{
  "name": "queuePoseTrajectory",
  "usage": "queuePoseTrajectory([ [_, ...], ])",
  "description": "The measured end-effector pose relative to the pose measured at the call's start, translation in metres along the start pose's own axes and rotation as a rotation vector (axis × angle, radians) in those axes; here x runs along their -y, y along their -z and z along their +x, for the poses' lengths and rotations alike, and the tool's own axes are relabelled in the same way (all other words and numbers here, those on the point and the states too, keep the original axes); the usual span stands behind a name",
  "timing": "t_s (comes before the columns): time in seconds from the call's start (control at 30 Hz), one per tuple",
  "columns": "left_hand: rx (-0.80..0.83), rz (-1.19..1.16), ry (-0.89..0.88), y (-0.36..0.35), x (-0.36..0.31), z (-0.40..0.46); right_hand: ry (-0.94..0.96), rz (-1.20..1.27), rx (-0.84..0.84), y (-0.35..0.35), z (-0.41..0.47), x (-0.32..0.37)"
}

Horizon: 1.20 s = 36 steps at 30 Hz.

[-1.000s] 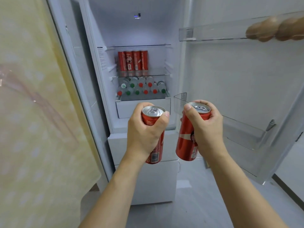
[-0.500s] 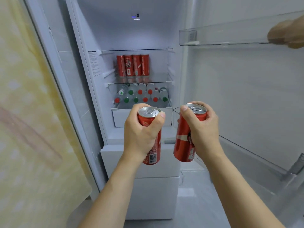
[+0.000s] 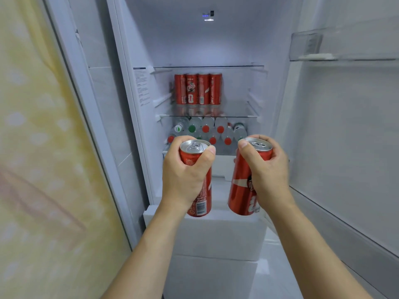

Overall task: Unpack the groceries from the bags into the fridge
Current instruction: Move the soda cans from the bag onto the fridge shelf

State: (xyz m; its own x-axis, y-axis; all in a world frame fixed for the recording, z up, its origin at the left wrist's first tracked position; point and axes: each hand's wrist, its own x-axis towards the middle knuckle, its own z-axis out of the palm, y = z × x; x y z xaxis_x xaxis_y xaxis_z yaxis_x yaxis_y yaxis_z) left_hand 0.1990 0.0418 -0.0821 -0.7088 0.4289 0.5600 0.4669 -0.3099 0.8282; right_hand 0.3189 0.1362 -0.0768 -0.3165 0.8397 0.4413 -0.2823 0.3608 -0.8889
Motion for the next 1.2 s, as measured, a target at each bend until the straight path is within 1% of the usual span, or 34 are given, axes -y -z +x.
queuePoseTrajectory([
  [0.17, 0.002, -0.013, -0.012, 0.006, 0.019, 0.050, -0.005, 0.014, -0.019, -0.034, 0.038, -0.011],
  [0.43, 0.083, -0.061, -0.006, 0.005, 0.054, 0.124, 0.001, 0.047, -0.069, -0.075, 0.098, -0.027],
  [0.53, 0.069, -0.080, -0.009, -0.007, 0.061, 0.150, 0.007, 0.064, -0.093, -0.083, 0.127, -0.031],
  [0.7, 0.048, -0.098, -0.022, -0.034, 0.071, 0.190, 0.058, 0.008, -0.123, -0.090, 0.179, -0.041],
  [0.77, 0.026, -0.082, -0.027, -0.046, 0.074, 0.207, 0.073, -0.015, -0.103, -0.092, 0.200, -0.045],
  [0.9, -0.014, -0.057, -0.038, -0.065, 0.080, 0.238, 0.076, 0.015, -0.069, -0.097, 0.238, -0.052],
  [1.1, 0.026, 0.020, -0.105, -0.082, 0.084, 0.287, 0.040, -0.024, -0.092, -0.106, 0.283, -0.064],
  [1.2, 0.058, 0.044, -0.137, -0.092, 0.086, 0.308, 0.052, -0.023, -0.106, -0.108, 0.300, -0.066],
])
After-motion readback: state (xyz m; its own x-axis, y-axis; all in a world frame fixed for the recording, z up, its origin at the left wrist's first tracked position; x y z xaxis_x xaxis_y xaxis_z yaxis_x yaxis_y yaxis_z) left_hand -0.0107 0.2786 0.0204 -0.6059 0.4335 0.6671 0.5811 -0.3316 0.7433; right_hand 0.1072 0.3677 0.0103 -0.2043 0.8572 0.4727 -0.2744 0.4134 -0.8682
